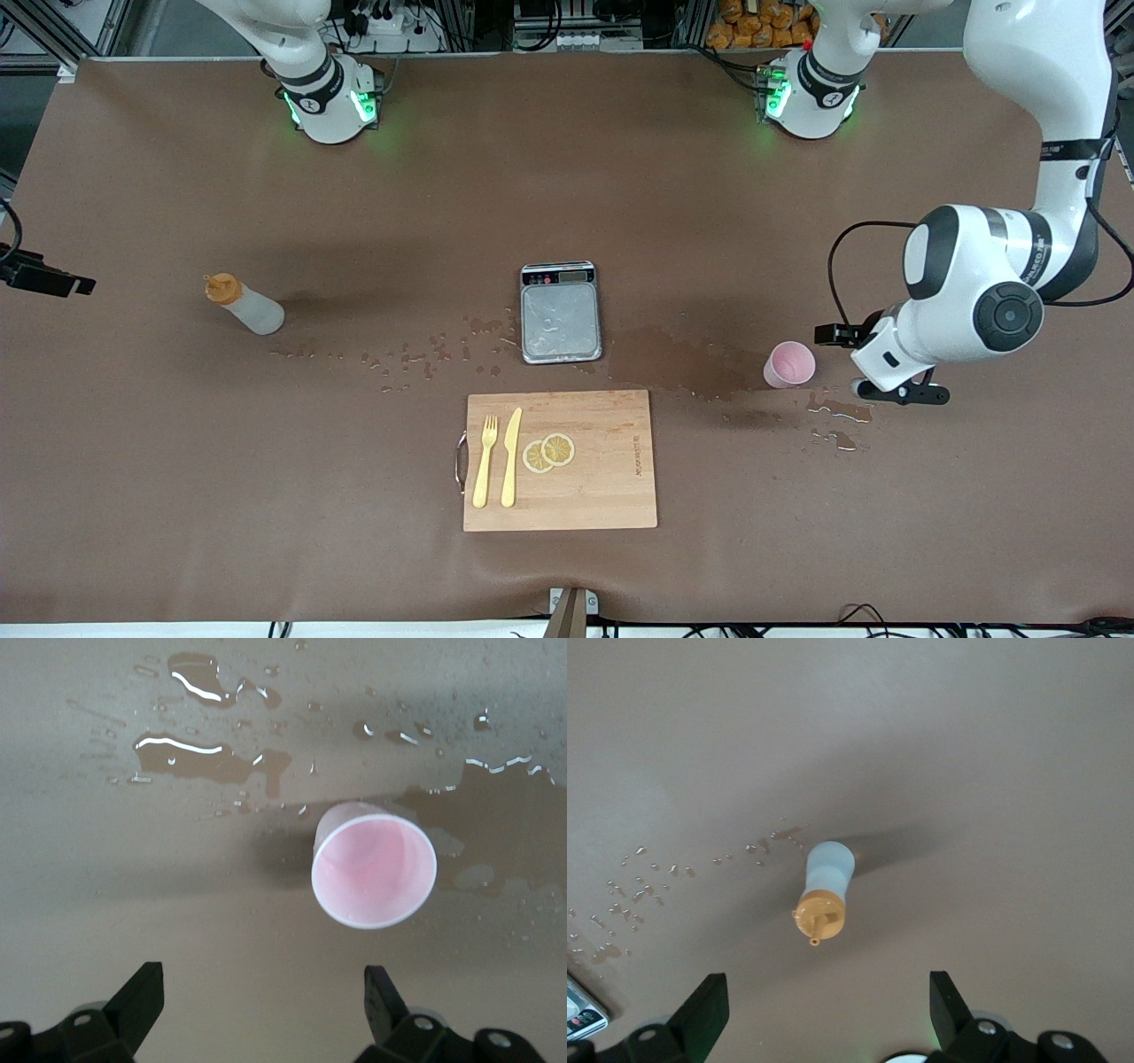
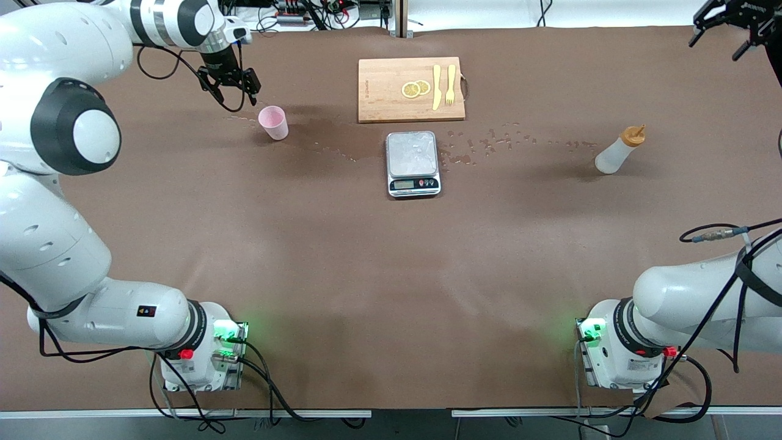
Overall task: Add sauce to pink cup with both arms
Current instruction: 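Move the left gripper down over the pink cup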
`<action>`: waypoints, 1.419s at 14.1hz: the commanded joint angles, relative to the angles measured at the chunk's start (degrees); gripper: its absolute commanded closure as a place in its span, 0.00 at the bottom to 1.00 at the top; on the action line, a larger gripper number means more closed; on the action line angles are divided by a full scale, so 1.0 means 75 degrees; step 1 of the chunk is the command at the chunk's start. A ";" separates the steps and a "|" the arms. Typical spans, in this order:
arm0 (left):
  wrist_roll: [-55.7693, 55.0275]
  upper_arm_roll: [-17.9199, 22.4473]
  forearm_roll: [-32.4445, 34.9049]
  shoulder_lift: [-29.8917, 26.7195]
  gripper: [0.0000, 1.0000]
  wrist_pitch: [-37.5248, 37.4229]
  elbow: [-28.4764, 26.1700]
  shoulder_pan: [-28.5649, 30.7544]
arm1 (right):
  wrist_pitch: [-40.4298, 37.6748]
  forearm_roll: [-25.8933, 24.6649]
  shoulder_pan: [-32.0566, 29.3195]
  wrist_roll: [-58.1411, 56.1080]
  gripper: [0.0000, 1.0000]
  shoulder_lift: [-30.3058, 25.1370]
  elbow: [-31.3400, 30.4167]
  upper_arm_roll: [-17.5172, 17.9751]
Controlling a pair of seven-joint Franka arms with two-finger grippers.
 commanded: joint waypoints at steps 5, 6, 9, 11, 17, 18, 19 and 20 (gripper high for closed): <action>-0.0513 -0.0074 0.0046 0.0840 0.00 0.1165 0.0110 -0.0199 | -0.0255 0.0524 -0.0671 0.1415 0.00 0.0940 0.0237 0.0116; -0.0513 -0.0074 0.0057 0.0899 0.00 0.1189 0.0110 -0.0200 | -0.0266 0.0839 -0.0881 0.1485 0.00 0.1174 0.0237 0.0105; -0.0513 -0.0074 0.0069 0.1133 0.00 0.1352 0.0087 -0.0200 | -0.0605 0.1683 -0.1351 0.2163 0.00 0.1749 0.0272 0.0116; -0.0513 -0.0074 0.0069 0.1286 0.00 0.1505 0.0075 -0.0200 | -0.0630 0.1954 -0.1539 0.2446 0.00 0.2042 0.0307 0.0116; -0.0537 -0.0074 0.0081 0.1486 1.00 0.1658 0.0052 -0.0259 | -0.0595 0.2995 -0.2322 0.2786 0.00 0.3435 0.0565 0.0116; -0.0537 -0.0074 0.0081 0.1486 1.00 0.1658 0.0052 -0.0270 | -0.0583 0.3242 -0.2487 0.2775 0.00 0.3635 0.0565 0.0116; -0.0537 -0.0074 0.0081 0.1486 1.00 0.1658 0.0052 -0.0282 | -0.0583 0.3268 -0.2500 0.2752 0.00 0.3719 0.0565 0.0116; -0.0537 -0.0074 0.0081 0.1486 1.00 0.1658 0.0052 -0.0282 | -0.0583 0.3279 -0.2500 0.2786 0.00 0.3789 0.0565 0.0116</action>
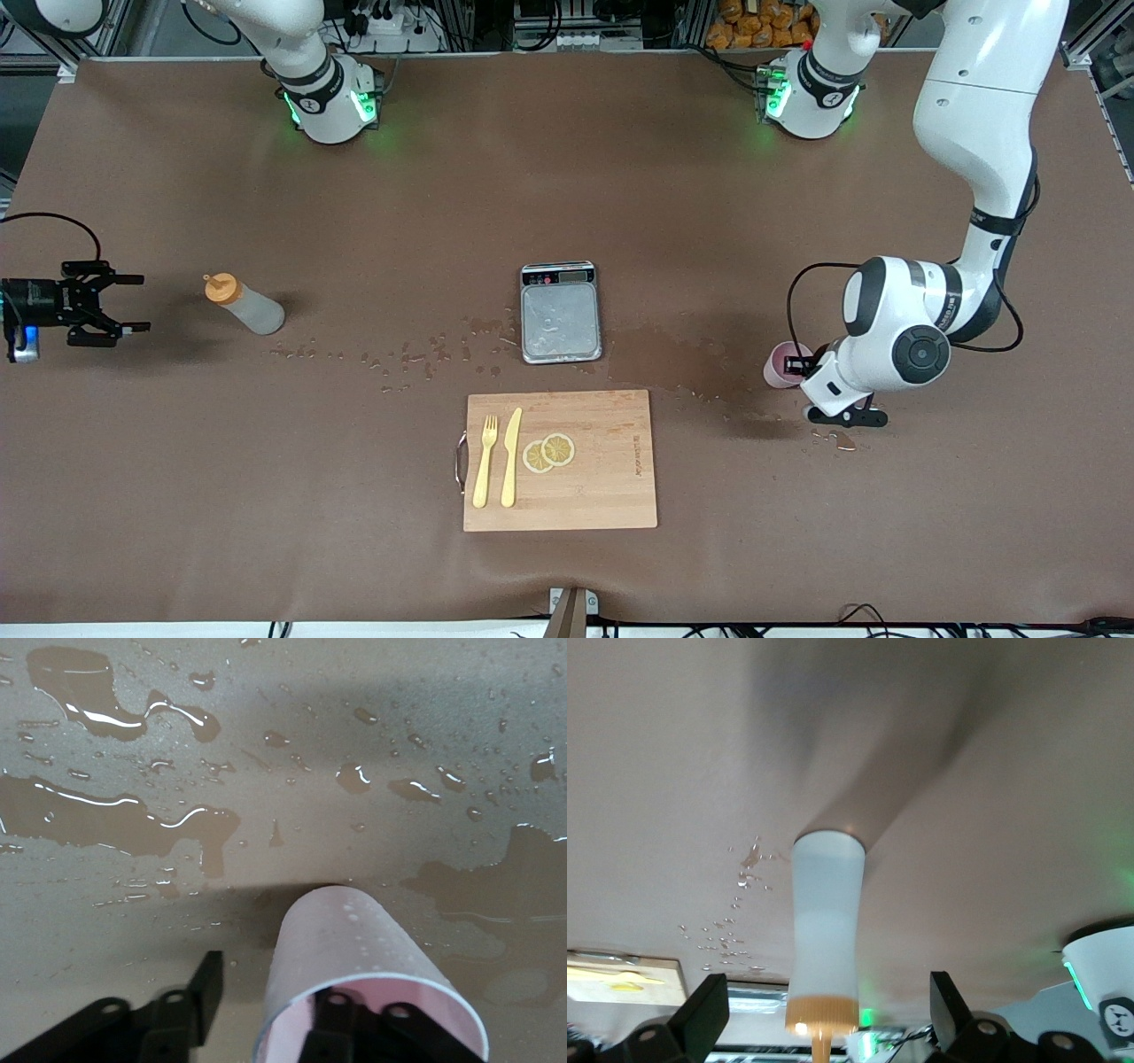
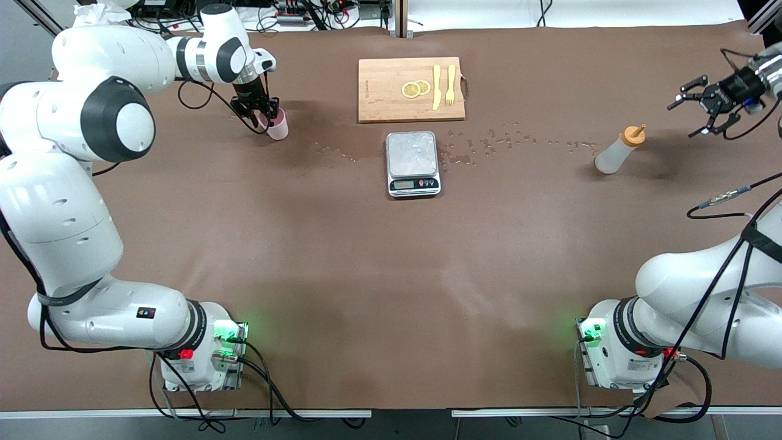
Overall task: Add sauce to pink cup with both arms
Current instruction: 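Grasp the pink cup with the left gripper while the right gripper reaches the bottle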
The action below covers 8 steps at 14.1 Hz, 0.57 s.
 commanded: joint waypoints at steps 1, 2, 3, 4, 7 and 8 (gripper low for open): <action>-0.0152 0.0024 0.0081 -0.0001 1.00 0.0063 0.0037 -0.0067 | -0.0166 0.0303 -0.0184 0.0225 0.00 0.0458 0.0349 0.0139; -0.0152 0.0024 0.0081 -0.0001 1.00 0.0063 0.0037 -0.0056 | -0.0189 0.0408 -0.0184 0.0387 0.00 0.0587 0.0337 0.0127; -0.0152 0.0024 0.0081 -0.0012 1.00 0.0063 0.0037 -0.0055 | -0.0213 0.0444 -0.0230 0.0424 0.00 0.0774 0.0326 0.0139; -0.0152 0.0024 0.0081 -0.0047 1.00 0.0063 0.0025 -0.0055 | -0.0225 0.0456 -0.0323 0.0320 0.00 0.0903 0.0279 0.0150; -0.0117 0.0024 0.0093 -0.0480 1.00 -0.0251 0.0037 -0.0032 | -0.0505 0.0829 -0.0219 0.0458 0.00 0.0986 0.0290 0.0162; -0.0128 0.0024 0.0093 -0.0643 1.00 -0.0381 0.0072 -0.0032 | -0.0518 0.0982 -0.0219 0.0494 0.00 0.1068 0.0279 0.0162</action>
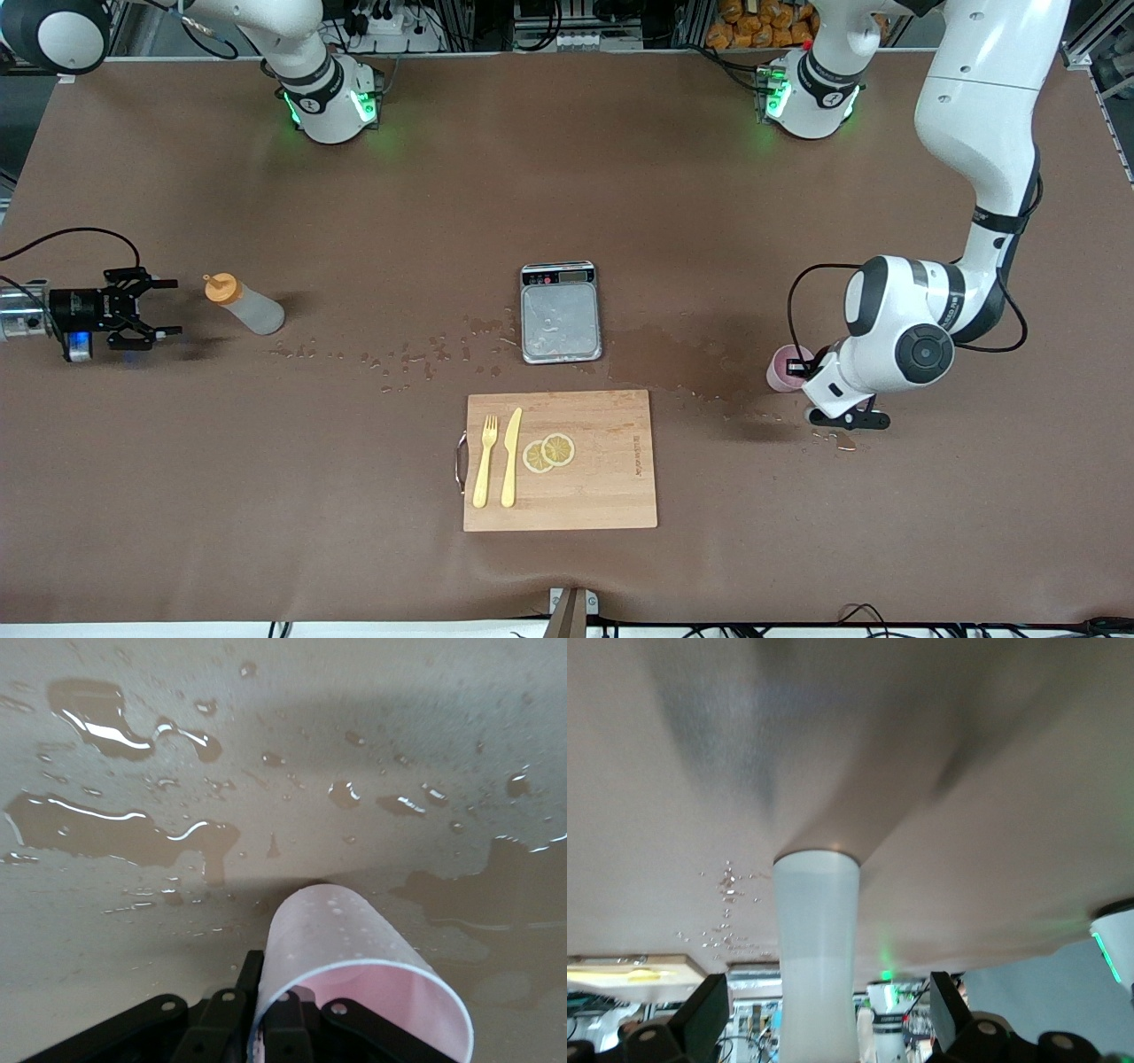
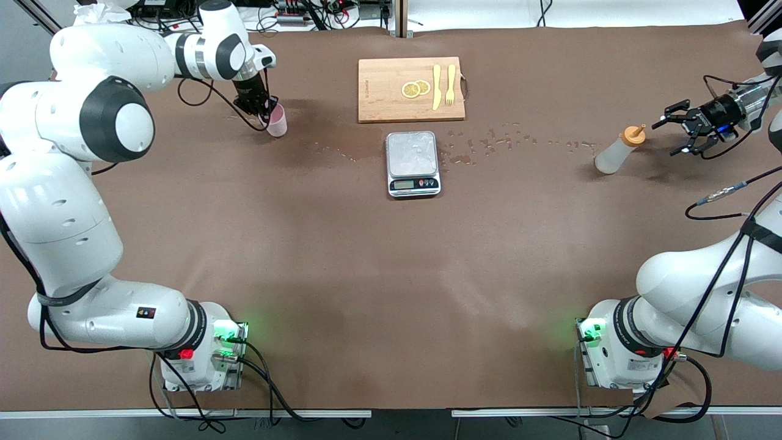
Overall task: Add sauce to pink cup with both arms
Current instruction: 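Grasp the pink cup with the left gripper while the right gripper reaches the bottle, then carry the cup over the scale while the right gripper grasps the bottle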
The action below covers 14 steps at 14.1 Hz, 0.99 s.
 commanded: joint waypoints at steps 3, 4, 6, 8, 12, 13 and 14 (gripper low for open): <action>-0.0699 -0.0331 0.0046 -0.0912 1.00 -0.0721 0.0008 -0.0018 | -0.0335 0.0589 -0.0088 0.0239 0.00 0.0467 0.0213 0.0125; -0.1108 -0.0531 0.0046 -0.1064 1.00 -0.0792 0.0032 -0.0018 | -0.0336 0.0625 -0.0088 0.0227 0.00 0.0549 0.0225 0.0125; -0.2162 -0.1092 0.0046 -0.1194 1.00 -0.0851 0.0044 -0.0029 | -0.0347 0.0963 -0.0088 0.0227 0.00 0.0714 0.0213 0.0136; -0.3240 -0.1679 0.0046 -0.1171 1.00 -0.0863 0.0196 -0.0076 | -0.0475 0.1047 -0.0088 0.0227 0.00 0.0796 0.0201 0.0136; -0.4987 -0.2337 0.0058 -0.1043 1.00 -0.0863 0.0547 -0.0694 | -0.0699 0.1223 -0.0018 0.0111 0.00 0.0995 0.0178 0.0148; -0.5328 -0.2337 0.0081 -0.0914 1.00 -0.0852 0.0618 -0.0987 | -0.0803 0.1235 0.0005 -0.0064 0.00 0.1077 0.0178 0.0148; -0.5644 -0.2337 0.0116 -0.0797 1.00 -0.0852 0.0758 -0.1234 | -0.0874 0.1270 0.0052 -0.0124 0.00 0.1124 0.0178 0.0148</action>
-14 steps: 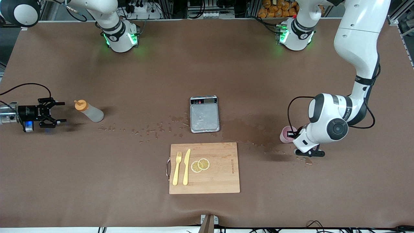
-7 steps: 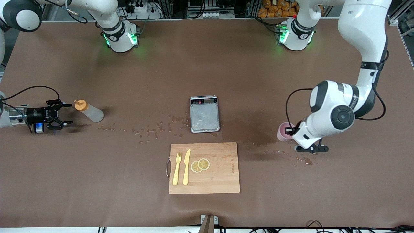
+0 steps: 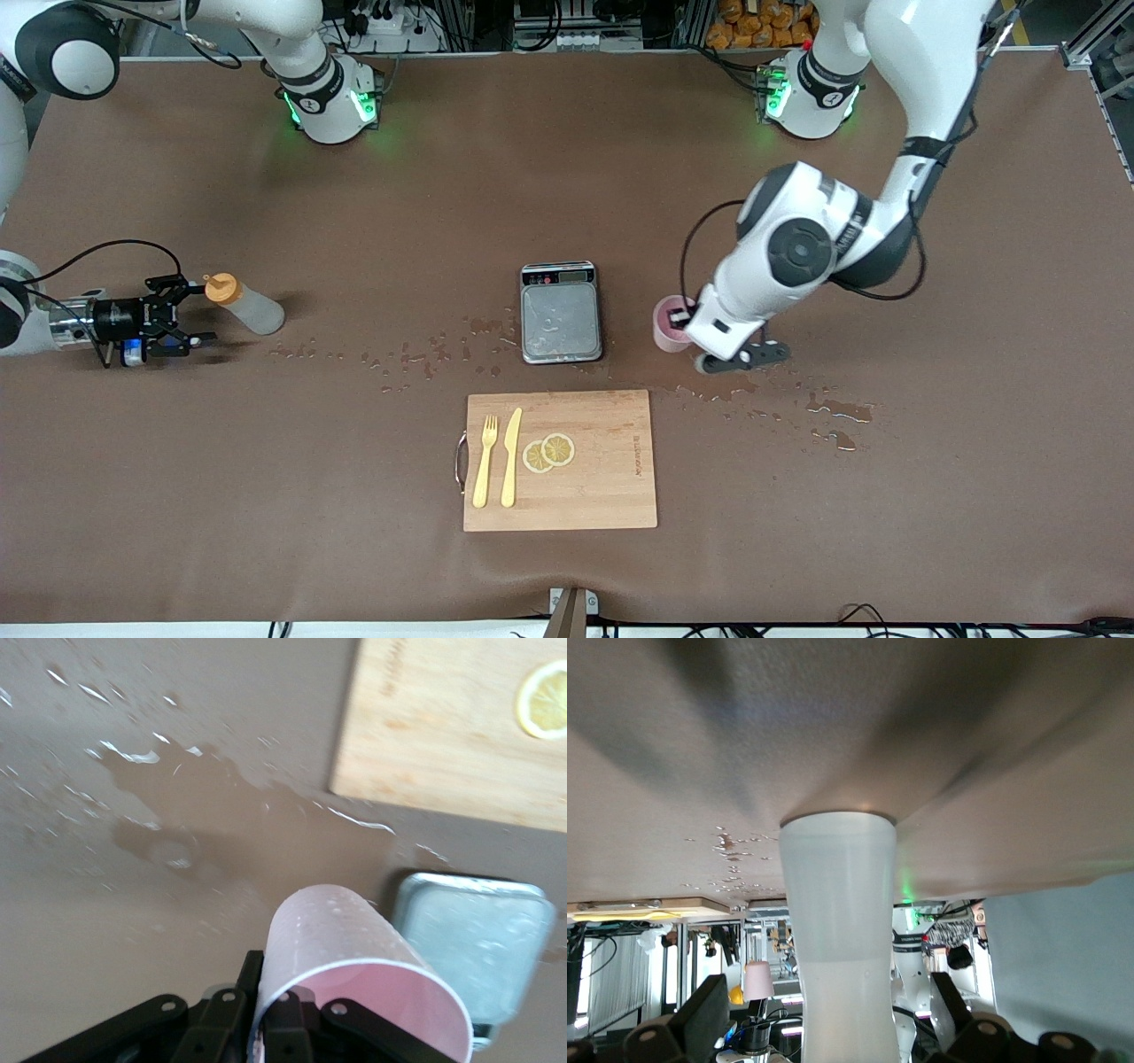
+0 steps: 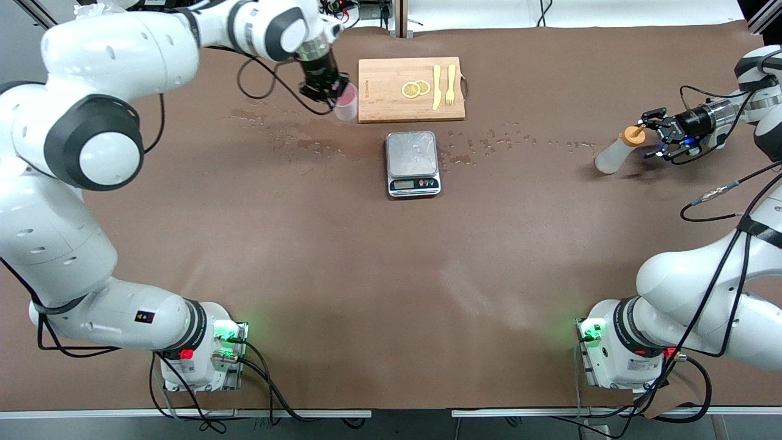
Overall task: Add sauce to pink cup with both arms
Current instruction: 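Carry the cup over the scale while the right gripper grasps the bottle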
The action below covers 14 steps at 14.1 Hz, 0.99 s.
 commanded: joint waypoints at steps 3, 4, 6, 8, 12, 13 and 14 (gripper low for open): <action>-0.1368 0.0027 0.0128 0.0598 1.00 -0.0106 0.0663 -0.1095 | -0.0190 0.0253 0.0295 -0.0186 0.00 0.0309 0.0013 0.0048; -0.1521 0.0050 0.0128 0.0692 1.00 -0.0071 0.0687 -0.1248 | -0.0190 0.0334 0.0377 -0.0221 0.00 0.0320 0.0000 0.0037; -0.1779 0.0085 0.0152 0.0902 1.00 0.0023 0.0804 -0.1541 | -0.0167 0.0347 0.0401 -0.0233 0.00 0.0321 -0.0011 0.0037; -0.1908 0.0097 0.0152 0.1160 1.00 0.0058 0.1003 -0.1706 | -0.0167 0.0347 0.0518 -0.0233 0.00 0.0321 -0.0023 0.0037; -0.2540 0.0097 0.0689 0.1535 1.00 0.0677 0.1121 -0.1929 | -0.0155 0.0335 0.0436 -0.0384 0.29 0.0332 -0.0023 0.0025; -0.2704 0.0097 0.0760 0.1664 1.00 0.0946 0.1156 -0.2011 | -0.0167 0.0312 0.0425 -0.0548 0.29 0.0344 -0.0035 0.0025; -0.2799 0.0097 0.0831 0.1781 1.00 0.1157 0.1249 -0.2058 | -0.0167 0.0288 0.0401 -0.0608 0.30 0.0344 -0.0047 0.0013</action>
